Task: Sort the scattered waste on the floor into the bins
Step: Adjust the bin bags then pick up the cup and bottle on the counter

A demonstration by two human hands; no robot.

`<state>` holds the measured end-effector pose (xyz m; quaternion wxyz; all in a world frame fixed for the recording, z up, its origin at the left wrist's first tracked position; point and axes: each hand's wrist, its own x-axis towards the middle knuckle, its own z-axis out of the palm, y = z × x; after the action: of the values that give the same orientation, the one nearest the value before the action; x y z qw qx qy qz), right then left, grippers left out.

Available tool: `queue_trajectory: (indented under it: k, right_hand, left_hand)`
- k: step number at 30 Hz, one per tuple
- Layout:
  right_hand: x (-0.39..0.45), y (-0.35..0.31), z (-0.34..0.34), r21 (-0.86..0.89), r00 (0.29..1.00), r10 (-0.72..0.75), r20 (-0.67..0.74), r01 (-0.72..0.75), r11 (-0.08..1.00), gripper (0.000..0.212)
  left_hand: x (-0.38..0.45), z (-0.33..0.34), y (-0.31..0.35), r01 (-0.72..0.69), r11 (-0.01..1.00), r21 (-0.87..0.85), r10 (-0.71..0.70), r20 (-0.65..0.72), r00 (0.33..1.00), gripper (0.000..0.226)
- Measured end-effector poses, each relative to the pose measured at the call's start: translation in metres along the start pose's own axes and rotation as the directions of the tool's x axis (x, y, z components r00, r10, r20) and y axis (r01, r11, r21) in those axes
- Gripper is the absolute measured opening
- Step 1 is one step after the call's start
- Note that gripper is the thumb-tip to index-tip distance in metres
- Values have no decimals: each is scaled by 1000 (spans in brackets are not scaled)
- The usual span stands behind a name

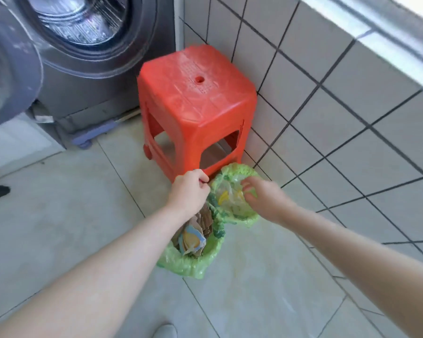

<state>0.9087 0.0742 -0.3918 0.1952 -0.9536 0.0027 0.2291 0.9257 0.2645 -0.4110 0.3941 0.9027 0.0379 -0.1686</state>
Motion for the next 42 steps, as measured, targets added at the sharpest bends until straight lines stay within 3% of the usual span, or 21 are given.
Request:
queue_trajectory:
  k: [4,12,21,29,36,42]
  right_hand:
    - [-51,-97,-51,-11,991,-120,58,121,993,31]
    - [-138,-312,-148,186,942,-334,11,327,927,27]
    - [-189,-476,-203,225,855,-499,-144,519,825,20]
    - [-160,-551,-270,313,807,-525,-270,589,745,18]
    - [-83,-618,-339,258,734,-590,-336,675,692,18]
    - [-5,-683,-386,207,691,-653,-311,720,663,19]
  left_hand:
    - [-78,-95,15,102,989,-107,-111,-80,991,11]
    - [-217,-284,28,161,967,-200,-206,-235,950,12]
    - [-295,-444,41,114,944,-311,-266,-506,820,20]
    - [-257,-588,75,3,999,-44,-30,-636,771,10]
    - [-190,-680,86,-27,999,-30,-2,-709,705,9]
    - [-119,-736,84,-21,999,-43,-18,-737,675,10]
